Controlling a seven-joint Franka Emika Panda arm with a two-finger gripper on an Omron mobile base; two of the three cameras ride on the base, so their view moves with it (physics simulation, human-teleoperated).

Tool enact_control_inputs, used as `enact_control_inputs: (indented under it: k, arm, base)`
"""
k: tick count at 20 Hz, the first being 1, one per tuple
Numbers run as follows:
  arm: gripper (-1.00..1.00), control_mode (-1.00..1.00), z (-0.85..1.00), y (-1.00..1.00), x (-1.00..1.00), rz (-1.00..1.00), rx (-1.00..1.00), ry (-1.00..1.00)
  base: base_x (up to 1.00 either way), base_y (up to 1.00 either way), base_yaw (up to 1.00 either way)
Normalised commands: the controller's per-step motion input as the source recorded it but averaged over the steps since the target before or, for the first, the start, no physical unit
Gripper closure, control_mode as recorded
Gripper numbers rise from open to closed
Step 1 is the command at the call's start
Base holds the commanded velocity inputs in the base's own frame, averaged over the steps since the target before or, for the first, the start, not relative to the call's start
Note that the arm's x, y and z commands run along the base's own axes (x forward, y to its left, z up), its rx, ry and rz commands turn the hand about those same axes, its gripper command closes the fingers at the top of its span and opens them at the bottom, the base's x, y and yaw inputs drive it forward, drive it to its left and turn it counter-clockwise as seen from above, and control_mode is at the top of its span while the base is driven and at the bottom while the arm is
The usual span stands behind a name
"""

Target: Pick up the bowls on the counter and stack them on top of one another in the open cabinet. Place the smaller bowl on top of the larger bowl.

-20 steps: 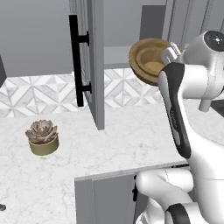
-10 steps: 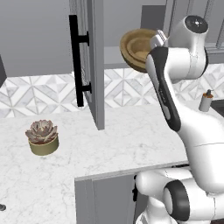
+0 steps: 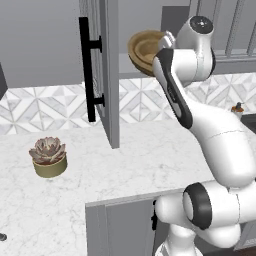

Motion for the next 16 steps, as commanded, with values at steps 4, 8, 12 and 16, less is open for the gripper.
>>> enact_control_inputs:
  k: [4,8,12,16]
  arm:
    - [1.00,-1.00,0.00,0.33,0.83,0.00,0.00,0.00]
    - [1.00,-1.00,0.00,0.29,0.73,0.00,0.00,-0.05]
    - [1.00,-1.00,-0.15,0.19,0.67,0.00,0.00,0.00]
    - [1.00,-1.00,-0.33,0.15,0.61,0.00,0.00,0.00]
  base:
    - [0.00,0.00,0.00]
    - [0.00,0.00,0.00]
    - [0.00,0.00,0.00]
    - [0.00,0.00,0.00]
